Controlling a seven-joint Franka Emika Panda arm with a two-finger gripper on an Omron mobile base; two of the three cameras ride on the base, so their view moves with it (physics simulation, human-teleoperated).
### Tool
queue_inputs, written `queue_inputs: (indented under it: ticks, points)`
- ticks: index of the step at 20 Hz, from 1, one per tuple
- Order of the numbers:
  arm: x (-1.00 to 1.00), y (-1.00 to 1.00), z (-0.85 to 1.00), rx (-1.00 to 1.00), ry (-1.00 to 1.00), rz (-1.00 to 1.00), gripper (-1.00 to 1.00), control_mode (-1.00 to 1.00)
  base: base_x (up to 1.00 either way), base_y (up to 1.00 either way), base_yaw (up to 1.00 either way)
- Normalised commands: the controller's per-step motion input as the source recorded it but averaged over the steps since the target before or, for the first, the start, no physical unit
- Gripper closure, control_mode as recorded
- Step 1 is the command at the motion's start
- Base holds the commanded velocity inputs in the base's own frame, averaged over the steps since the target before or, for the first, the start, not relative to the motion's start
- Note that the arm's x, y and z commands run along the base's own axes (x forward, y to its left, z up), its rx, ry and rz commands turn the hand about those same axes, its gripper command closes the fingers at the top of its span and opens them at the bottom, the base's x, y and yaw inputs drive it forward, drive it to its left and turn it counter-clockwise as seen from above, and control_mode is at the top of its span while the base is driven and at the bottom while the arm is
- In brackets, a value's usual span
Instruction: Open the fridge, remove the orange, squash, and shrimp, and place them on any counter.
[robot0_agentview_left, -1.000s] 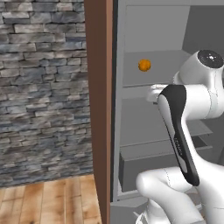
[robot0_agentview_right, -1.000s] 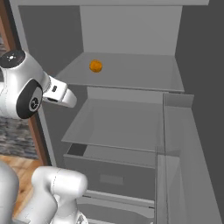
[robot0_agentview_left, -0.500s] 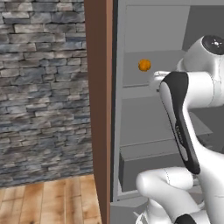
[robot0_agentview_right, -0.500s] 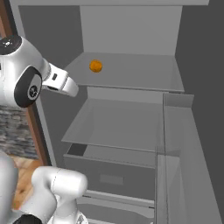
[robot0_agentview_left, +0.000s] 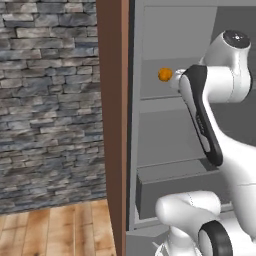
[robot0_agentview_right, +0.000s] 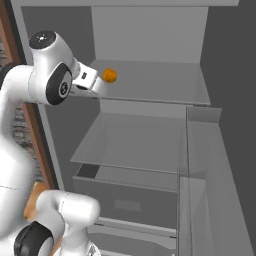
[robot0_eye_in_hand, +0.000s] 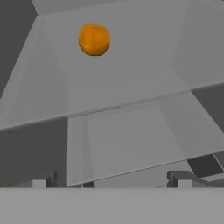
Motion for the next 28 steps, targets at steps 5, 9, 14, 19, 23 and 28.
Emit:
queue_inputs:
  ticks: [5,9,14,19,23,28]
  points:
    - [0.59,-0.11,0.06,0.02,0.11,0.0,-1.0,-1.0,0.0,0.0,0.0]
    - [0.75,-0.02,0.0,0.0,0.09,0.0,-1.0,-1.0,0.0,0.0,0.0]
    - [0.71,0.0,0.0,0.0,0.05,-0.02,-1.0,-1.0,0.0,0.0,0.0]
    - [0.51,0.0,0.0,0.0,0.0,-0.03,-1.0,-1.0,0.0,0.0,0.0]
    - [0.45,0.0,0.0,0.0,0.0,-0.03,-1.0,-1.0,0.0,0.0,0.0]
    - [0.32,0.01,0.0,0.0,0.0,-0.03,-1.0,-1.0,0.0,0.0,0.0]
